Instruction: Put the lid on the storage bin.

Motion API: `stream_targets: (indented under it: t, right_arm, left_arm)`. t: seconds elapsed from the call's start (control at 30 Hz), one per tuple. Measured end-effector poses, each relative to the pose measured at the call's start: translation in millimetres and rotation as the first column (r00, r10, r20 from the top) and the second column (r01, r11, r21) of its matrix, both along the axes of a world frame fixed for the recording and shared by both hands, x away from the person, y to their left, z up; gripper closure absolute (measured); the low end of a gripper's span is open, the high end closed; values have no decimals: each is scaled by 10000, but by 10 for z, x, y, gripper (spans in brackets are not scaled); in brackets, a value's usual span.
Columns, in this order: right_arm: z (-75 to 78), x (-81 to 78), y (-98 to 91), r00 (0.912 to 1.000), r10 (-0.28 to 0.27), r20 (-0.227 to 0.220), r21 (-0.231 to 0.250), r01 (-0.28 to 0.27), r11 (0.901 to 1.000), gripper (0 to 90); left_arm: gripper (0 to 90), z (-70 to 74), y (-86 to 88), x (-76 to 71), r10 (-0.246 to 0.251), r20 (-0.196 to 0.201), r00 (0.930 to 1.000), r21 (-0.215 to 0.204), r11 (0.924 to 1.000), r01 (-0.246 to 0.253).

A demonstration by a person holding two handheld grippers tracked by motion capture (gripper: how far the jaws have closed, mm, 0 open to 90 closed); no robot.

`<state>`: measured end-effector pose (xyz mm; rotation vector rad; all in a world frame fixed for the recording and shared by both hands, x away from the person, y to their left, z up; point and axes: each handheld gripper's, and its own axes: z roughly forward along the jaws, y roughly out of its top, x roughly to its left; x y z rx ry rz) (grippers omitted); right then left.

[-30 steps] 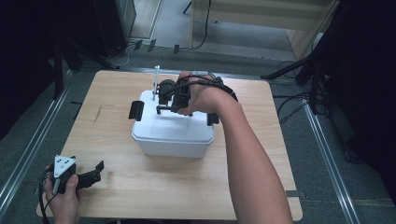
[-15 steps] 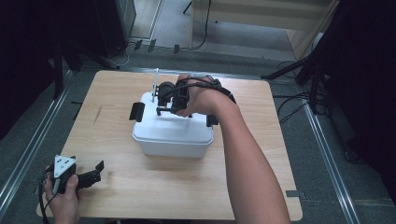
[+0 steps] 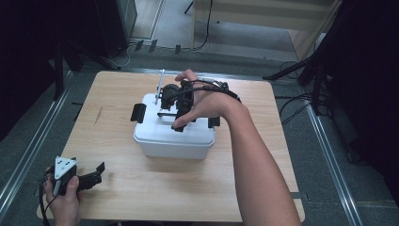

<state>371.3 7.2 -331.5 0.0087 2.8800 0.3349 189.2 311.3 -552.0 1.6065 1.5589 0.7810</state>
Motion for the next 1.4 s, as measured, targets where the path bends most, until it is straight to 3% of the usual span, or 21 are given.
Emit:
stream_targets:
  t: [0.07, 0.77, 1.4]
  right_arm:
    - [8, -14, -40, 9996, -59, -293, 9, 59, 10000, 0]
    - [35, -59, -614, 9981, -598, -147, 402, 603, 9974, 0]
    - [-62, -82, -1268, 9879, -1529, -243, 702, 1543, 9855, 0]
  left_arm:
    - [2, 0, 0, 0, -12, 0, 10000, 12, 10000, 12]
    - [2, -1, -4, 1, -22, 17, 10000, 86, 10000, 22]
    - [3, -1, -10, 1, 6, 21, 10000, 111, 9999, -6]
